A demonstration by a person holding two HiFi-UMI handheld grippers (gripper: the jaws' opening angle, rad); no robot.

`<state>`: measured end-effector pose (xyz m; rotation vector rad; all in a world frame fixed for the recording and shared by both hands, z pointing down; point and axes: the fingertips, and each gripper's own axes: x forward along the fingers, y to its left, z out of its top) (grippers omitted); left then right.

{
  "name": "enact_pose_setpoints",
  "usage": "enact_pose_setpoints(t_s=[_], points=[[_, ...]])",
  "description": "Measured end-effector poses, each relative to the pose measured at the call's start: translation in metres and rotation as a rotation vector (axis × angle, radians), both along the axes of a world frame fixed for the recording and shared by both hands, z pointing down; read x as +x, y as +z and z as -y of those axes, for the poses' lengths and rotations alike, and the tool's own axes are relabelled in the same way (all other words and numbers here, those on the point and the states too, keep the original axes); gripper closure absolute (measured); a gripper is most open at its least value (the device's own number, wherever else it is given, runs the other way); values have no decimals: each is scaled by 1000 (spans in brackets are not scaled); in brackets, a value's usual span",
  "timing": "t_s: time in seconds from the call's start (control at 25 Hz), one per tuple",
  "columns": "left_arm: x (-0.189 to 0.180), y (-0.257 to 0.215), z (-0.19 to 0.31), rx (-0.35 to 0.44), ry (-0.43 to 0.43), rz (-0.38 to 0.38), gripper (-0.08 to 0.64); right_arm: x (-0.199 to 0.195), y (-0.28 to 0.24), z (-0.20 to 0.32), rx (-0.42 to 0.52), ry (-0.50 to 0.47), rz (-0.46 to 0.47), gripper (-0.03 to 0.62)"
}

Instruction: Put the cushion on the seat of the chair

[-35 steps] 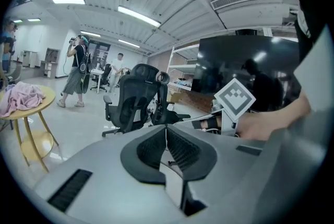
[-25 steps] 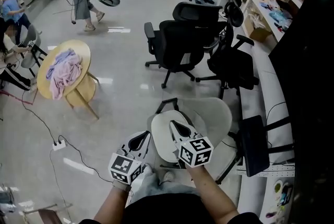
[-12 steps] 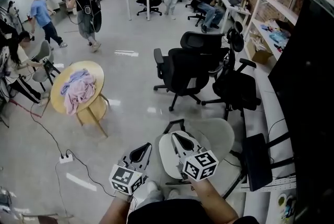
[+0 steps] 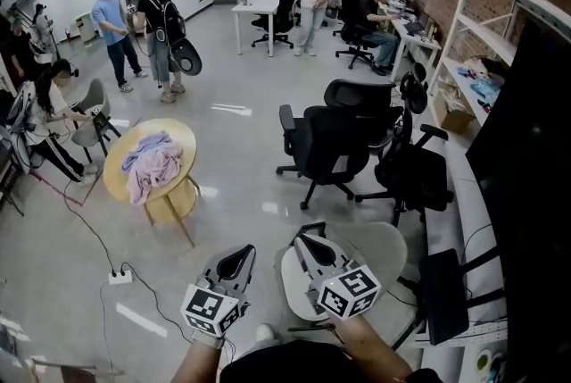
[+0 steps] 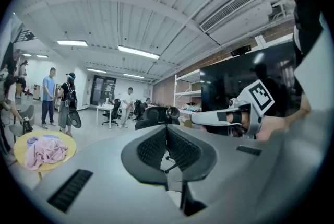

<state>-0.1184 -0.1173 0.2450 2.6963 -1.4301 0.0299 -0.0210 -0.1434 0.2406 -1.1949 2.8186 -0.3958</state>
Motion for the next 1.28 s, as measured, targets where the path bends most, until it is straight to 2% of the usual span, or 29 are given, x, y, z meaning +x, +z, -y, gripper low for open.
enact_pose_setpoints(t_s=[0.28, 0.56, 1.28], points=[[-20, -16, -4, 34, -43, 12, 549, -6, -16, 0, 42, -34, 1, 581], [-30, -12, -6, 32, -81, 13, 549, -11, -23, 8, 63, -56, 9, 583], [-44, -15, 0, 32, -121, 8, 549, -31, -18, 21, 42, -96, 6, 583]])
